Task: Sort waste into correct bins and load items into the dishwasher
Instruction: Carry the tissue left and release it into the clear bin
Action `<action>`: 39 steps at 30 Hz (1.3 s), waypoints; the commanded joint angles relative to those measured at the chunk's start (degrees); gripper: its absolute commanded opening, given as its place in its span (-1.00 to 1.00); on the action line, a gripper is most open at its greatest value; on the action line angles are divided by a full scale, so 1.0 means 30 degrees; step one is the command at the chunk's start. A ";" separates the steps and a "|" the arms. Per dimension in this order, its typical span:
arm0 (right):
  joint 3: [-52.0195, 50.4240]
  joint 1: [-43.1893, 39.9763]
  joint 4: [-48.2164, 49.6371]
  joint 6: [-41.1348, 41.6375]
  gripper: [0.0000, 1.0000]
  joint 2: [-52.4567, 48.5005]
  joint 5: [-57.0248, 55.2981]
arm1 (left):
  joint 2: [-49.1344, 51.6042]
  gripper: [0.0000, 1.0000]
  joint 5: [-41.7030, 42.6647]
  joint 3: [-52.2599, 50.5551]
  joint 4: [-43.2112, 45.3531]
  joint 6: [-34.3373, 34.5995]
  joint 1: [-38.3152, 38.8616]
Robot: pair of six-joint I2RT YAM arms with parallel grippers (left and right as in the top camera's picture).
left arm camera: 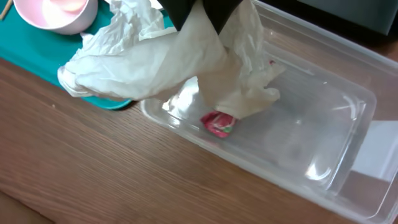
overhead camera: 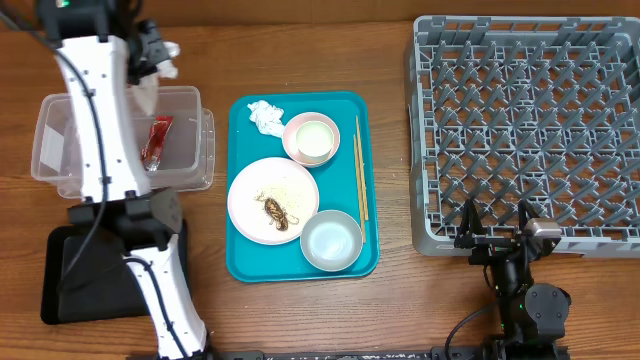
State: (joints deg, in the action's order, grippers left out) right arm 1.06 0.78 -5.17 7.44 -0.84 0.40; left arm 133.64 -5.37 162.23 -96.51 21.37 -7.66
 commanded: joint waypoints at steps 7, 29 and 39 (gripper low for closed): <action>-0.0204 -0.0087 0.0117 -0.0073 1.00 0.0226 -0.0189 | -0.0481 -0.14 0.1763 -0.2849 -0.0102 0.0138 -0.2674; -0.0204 -0.0087 0.0109 -0.0073 1.00 0.0226 -0.0189 | -0.1464 -0.21 1.2648 -0.4153 0.1880 -0.3483 -0.0532; -0.0204 -0.0087 0.0117 -0.0073 1.00 0.0226 -0.0197 | -0.1435 0.34 0.2951 -0.4167 0.4830 0.0503 0.5049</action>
State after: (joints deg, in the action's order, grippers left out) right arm 1.06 0.78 -5.15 7.44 -0.84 0.40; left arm 131.48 16.56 149.47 -83.40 18.04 3.84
